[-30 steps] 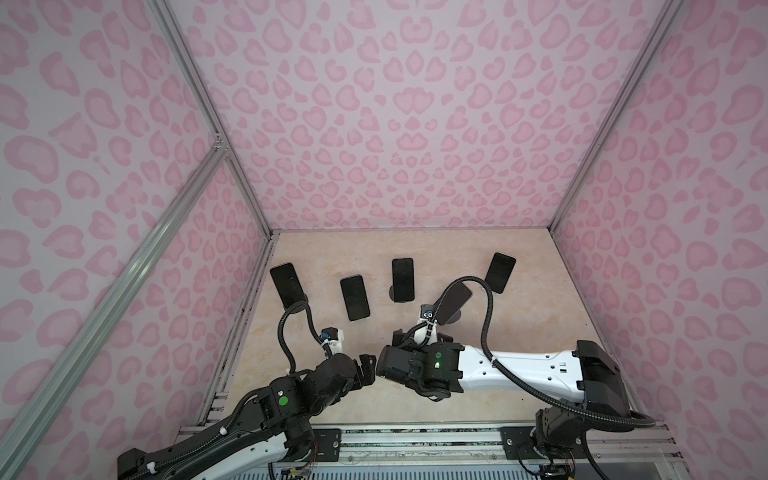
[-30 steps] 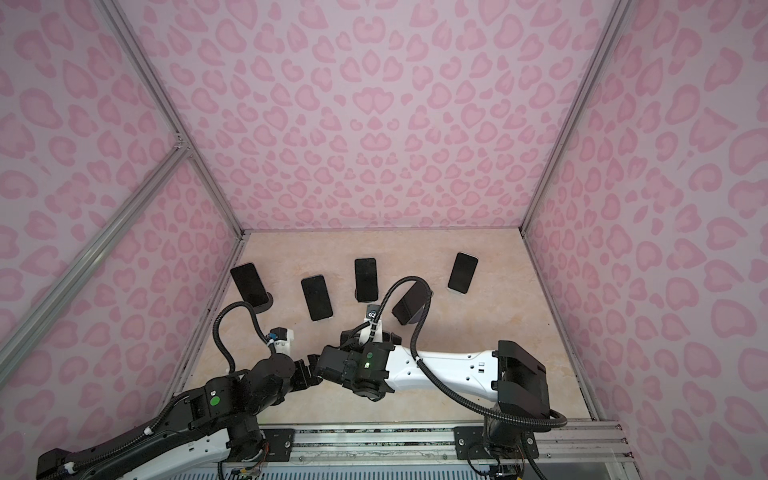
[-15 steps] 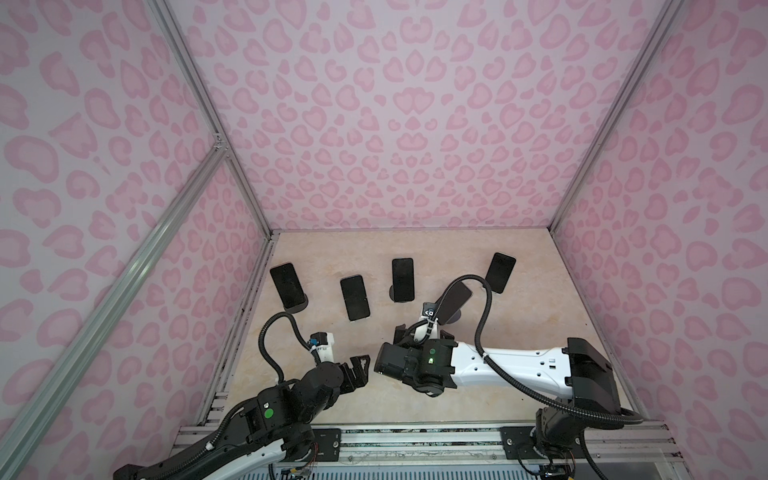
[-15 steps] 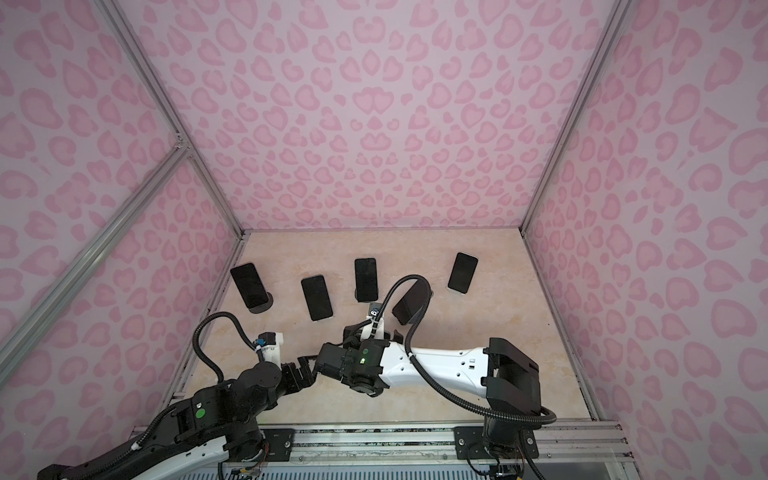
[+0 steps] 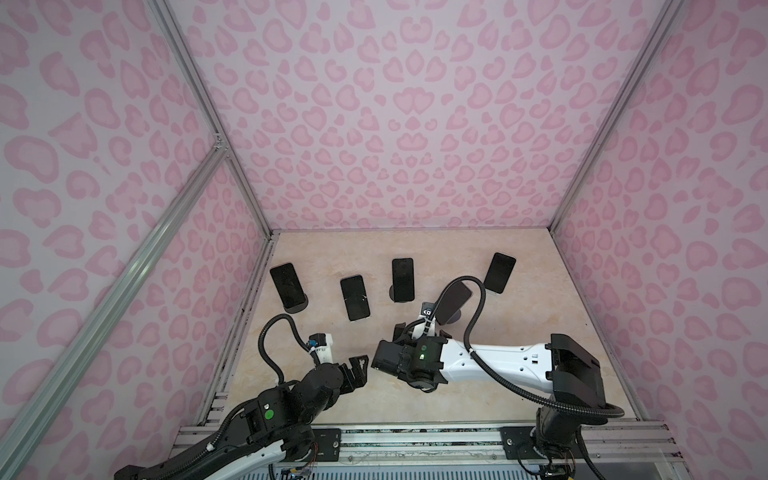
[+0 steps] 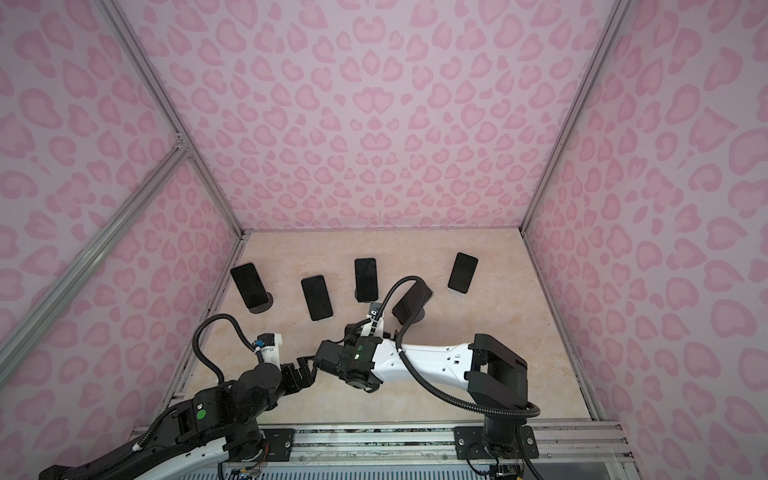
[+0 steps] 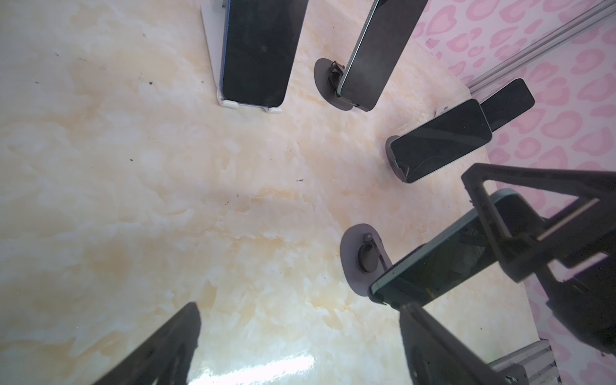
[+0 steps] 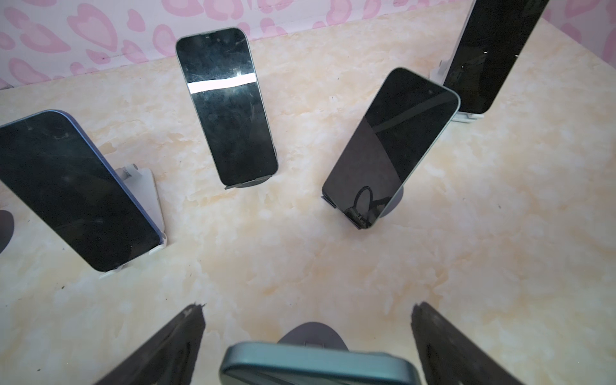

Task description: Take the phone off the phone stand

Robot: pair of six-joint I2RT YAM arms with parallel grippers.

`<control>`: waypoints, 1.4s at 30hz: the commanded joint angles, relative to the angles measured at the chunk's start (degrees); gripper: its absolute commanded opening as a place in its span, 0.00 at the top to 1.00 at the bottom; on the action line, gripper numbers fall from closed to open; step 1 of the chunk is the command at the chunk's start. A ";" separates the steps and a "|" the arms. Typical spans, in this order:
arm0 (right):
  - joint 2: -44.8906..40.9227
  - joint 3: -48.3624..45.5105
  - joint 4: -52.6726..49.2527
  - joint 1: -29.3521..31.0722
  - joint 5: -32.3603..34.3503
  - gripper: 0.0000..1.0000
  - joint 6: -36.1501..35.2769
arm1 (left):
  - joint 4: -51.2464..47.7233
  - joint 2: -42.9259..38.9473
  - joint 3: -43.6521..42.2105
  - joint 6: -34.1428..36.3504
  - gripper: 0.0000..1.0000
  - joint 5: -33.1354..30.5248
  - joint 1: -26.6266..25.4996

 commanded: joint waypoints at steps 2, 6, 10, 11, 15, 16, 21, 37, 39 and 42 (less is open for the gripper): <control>0.54 0.22 -0.98 -0.04 2.28 0.03 2.26 | 0.39 -0.86 -0.63 -0.38 0.03 -1.30 0.08; 1.07 -0.09 -0.94 -0.14 2.45 0.08 3.39 | 0.09 -1.88 -0.90 -0.21 0.03 -1.83 0.08; 1.68 0.23 -0.37 -0.33 2.24 0.12 2.64 | -0.05 -2.83 -1.12 0.04 0.03 -2.21 0.07; 1.70 0.17 -0.38 -0.32 2.40 0.13 2.66 | -0.06 -3.07 -1.15 0.15 0.03 -2.23 0.07; 1.81 -0.23 0.03 -0.48 2.32 0.18 2.62 | -0.17 -3.29 -1.06 0.49 0.03 -2.32 0.07; 1.78 -0.27 0.17 -0.49 2.44 0.20 2.66 | -0.21 -3.32 -1.08 0.58 0.03 -2.31 0.08; 1.82 -0.54 0.94 -0.57 2.52 0.25 1.90 | -0.18 -3.45 -1.19 0.93 0.03 -2.40 0.07; 0.74 -1.48 2.74 -0.18 3.20 0.29 -0.95 | -0.26 -3.96 -1.06 1.54 0.03 -2.92 0.07; 0.59 -1.52 2.90 0.04 3.37 0.29 -1.37 | -0.22 -3.91 -1.01 1.56 0.03 -3.01 0.13; 0.37 -1.55 3.12 0.54 3.87 0.30 -2.15 | -0.09 -3.97 -0.95 1.53 0.03 -3.04 0.08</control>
